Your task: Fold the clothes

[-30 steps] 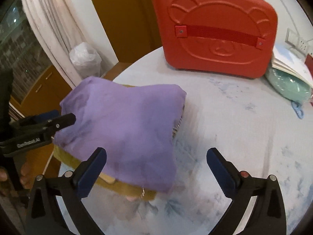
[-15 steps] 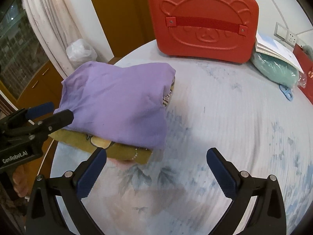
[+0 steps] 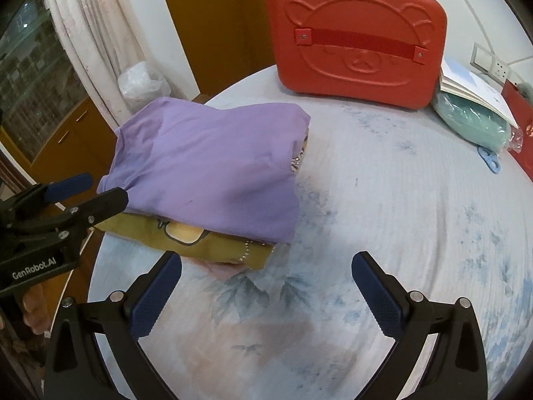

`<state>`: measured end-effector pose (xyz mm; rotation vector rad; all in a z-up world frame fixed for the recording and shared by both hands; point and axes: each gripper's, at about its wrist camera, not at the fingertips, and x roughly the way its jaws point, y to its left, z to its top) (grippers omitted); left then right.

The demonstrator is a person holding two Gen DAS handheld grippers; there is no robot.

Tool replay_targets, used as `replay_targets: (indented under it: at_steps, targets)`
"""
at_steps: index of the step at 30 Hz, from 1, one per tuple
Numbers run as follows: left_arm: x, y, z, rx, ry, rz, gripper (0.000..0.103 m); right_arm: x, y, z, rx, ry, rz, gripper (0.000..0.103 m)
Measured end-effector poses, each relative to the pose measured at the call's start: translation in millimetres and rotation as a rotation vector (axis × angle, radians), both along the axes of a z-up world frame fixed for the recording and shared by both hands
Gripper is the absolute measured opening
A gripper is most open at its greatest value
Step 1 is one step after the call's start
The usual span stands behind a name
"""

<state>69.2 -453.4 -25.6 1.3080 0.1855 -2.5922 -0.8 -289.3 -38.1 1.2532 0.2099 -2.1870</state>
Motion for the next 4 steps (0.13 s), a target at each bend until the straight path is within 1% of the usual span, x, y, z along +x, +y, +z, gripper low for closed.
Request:
replay_targets:
  at_steps: [4]
  targets:
    - [2.8,-2.6,-0.1,0.001,0.004,0.008,0.077,1.1,-4.4,0.2,0.005,0.004,0.003,0.103]
